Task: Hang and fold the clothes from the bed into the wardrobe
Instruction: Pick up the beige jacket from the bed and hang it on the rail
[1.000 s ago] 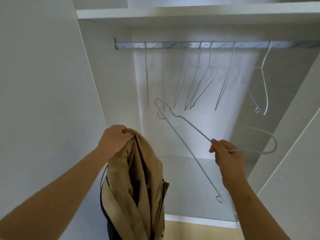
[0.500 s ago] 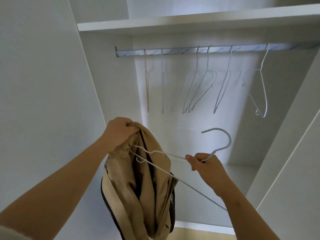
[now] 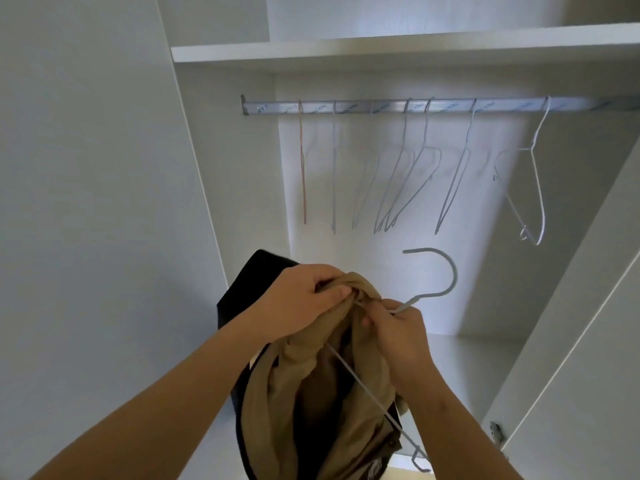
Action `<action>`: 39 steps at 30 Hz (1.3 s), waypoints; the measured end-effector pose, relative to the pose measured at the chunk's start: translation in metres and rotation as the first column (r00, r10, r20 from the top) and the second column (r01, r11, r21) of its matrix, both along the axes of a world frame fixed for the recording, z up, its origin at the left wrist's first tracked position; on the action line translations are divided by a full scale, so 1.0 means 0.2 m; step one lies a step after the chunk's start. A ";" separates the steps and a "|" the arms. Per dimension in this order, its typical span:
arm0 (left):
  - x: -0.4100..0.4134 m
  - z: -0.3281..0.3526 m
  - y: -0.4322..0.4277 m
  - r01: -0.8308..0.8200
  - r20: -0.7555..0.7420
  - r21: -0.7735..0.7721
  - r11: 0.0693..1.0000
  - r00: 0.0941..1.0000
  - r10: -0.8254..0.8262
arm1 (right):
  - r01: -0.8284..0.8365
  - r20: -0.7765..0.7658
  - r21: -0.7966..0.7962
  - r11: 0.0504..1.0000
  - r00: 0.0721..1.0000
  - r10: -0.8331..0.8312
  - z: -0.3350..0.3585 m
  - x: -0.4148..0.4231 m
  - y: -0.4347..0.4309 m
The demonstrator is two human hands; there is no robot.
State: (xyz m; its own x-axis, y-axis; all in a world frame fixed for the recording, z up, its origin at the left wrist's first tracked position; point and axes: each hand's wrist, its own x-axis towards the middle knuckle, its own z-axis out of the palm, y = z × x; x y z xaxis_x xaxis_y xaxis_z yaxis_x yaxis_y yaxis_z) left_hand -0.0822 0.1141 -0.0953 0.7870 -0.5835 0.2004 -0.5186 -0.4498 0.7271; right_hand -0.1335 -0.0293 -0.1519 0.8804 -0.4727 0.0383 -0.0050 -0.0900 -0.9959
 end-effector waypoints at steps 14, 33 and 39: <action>0.07 -0.01 0.06 -0.254 0.702 0.373 0.892 0.706 -0.093 | -0.011 0.160 -0.162 0.987 0.986 0.038 0.16 0.01 -0.03; 0.22 0.24 0.11 -0.370 0.325 -0.420 0.829 0.791 0.518 | 0.220 0.382 -0.085 0.972 0.908 -0.172 0.10 -0.06 -0.18; 0.19 0.32 0.15 -0.276 0.273 -0.525 0.805 0.842 0.466 | -0.204 -0.184 -0.137 0.969 0.967 0.177 0.11 0.13 -0.09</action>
State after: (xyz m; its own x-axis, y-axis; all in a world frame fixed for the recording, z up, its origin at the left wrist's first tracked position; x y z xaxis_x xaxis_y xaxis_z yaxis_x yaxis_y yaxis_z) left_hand -0.0451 0.1437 -0.0310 0.7303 -0.0292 0.6825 -0.6500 -0.3371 0.6811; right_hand -0.1076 -0.0470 -0.1305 0.9534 -0.2957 -0.0602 -0.1402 -0.2577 -0.9560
